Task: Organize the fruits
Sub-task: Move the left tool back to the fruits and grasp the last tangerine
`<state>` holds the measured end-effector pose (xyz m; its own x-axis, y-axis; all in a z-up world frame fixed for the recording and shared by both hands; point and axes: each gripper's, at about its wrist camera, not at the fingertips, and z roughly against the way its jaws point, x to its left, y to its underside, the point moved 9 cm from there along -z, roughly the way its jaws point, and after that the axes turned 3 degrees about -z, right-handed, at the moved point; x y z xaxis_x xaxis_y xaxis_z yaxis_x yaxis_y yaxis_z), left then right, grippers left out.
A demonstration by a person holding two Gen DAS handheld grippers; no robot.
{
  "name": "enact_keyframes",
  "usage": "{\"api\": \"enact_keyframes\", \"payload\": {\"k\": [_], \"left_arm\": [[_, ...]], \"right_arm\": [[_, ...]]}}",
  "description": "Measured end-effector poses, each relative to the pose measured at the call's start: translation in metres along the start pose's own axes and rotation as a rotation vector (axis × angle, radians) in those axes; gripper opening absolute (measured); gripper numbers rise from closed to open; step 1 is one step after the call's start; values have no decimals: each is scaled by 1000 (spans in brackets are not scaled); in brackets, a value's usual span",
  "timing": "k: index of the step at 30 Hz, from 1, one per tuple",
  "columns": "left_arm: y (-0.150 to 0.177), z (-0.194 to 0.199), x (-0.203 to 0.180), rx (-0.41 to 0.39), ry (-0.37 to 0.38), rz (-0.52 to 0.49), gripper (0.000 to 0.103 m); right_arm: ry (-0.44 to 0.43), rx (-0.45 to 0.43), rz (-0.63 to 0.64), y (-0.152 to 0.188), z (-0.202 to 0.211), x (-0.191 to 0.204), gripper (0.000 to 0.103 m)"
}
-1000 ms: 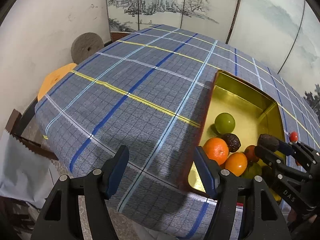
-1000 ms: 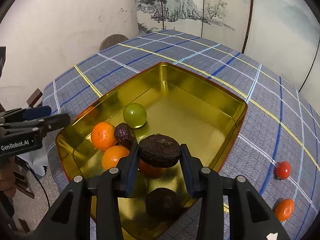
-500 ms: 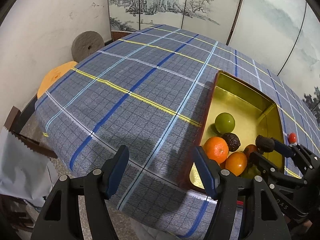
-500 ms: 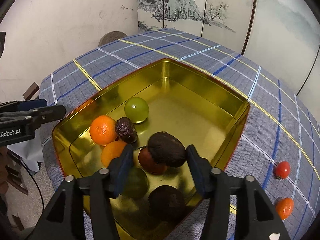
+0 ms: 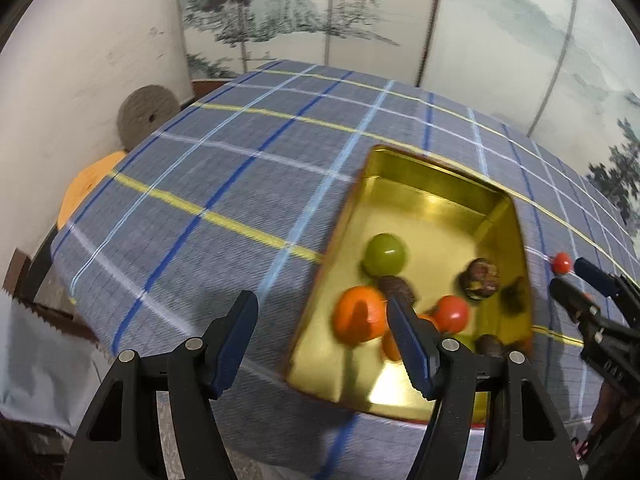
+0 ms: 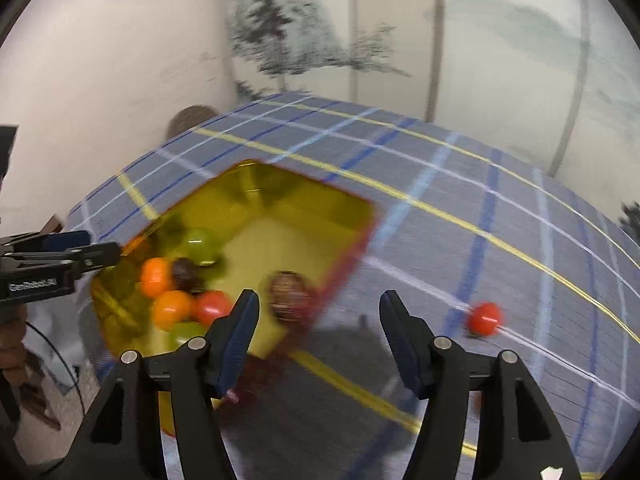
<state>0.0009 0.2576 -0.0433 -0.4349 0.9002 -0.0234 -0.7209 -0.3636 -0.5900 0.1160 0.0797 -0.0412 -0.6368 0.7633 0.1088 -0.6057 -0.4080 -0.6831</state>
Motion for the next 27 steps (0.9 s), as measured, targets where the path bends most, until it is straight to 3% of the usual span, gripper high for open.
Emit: {"api": "enact_keyframes", "payload": {"k": [9,14,21,25,27], "left_arm": [[-15,2,-96,-21,102,-166,68],[-13,0,-155,-9,157,-250,68],[0,-8,-230,13,226,-346,68],[9,-13,-261,19,258,-385,68],[13,-20,-272,32,265,-387,68]], "right_arm": [[260,12,-192,38,34,-160,63],[356,46,-289,73,46,-233,63],[417,88,-365,111,54,-296,64],[416,103,-360,122,55,-310,64],[417,109,-354,126,55,-314,69]]}}
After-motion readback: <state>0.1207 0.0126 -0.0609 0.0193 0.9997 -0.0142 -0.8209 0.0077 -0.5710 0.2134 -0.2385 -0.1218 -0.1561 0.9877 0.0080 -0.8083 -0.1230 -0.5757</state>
